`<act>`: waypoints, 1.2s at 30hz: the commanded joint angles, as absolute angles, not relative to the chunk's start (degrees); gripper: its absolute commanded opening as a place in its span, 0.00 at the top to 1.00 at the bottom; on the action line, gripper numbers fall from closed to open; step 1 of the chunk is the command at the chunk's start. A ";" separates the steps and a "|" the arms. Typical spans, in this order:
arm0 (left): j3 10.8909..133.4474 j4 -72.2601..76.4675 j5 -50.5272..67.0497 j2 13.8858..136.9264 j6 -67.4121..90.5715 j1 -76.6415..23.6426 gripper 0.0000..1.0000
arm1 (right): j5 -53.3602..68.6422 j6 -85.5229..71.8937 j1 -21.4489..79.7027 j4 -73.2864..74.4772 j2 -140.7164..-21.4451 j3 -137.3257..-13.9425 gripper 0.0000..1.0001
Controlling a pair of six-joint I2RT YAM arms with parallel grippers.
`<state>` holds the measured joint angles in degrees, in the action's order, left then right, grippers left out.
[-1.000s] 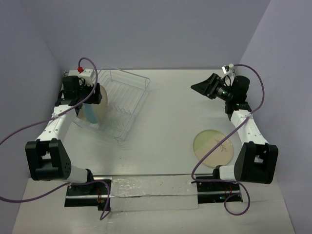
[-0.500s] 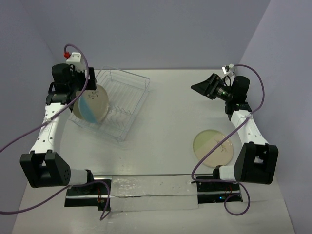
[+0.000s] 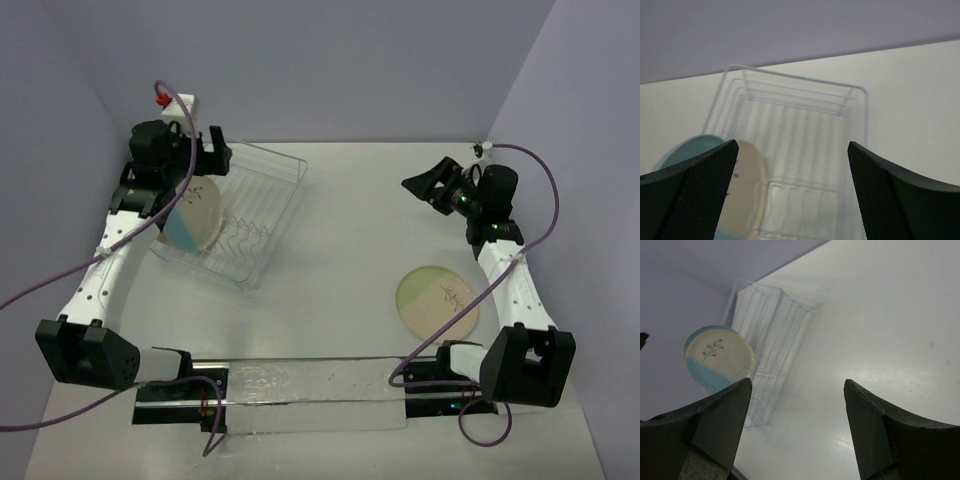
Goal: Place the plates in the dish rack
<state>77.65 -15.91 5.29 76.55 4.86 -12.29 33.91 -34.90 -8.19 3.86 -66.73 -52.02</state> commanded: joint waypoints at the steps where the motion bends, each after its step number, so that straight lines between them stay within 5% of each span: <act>1: 79.60 -11.40 6.65 79.20 8.57 -19.93 0.01 | 16.55 -36.97 -10.45 18.37 -62.20 -48.52 0.15; 9: 82.54 -10.18 8.48 88.83 10.78 -30.47 0.01 | 26.17 -36.68 -25.35 23.22 -61.20 -37.02 0.12; 27: 75.83 2.56 23.44 93.37 14.68 -32.26 0.01 | -15.55 -40.68 -38.41 33.74 -48.76 -30.36 0.08; 36: 77.08 1.76 22.77 94.92 14.15 -32.26 0.01 | -10.60 -40.43 -38.32 32.62 -55.05 -28.32 0.08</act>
<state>74.83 -1.28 21.52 95.10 14.28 -31.94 -11.14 -39.81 -38.15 32.93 -51.11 -29.78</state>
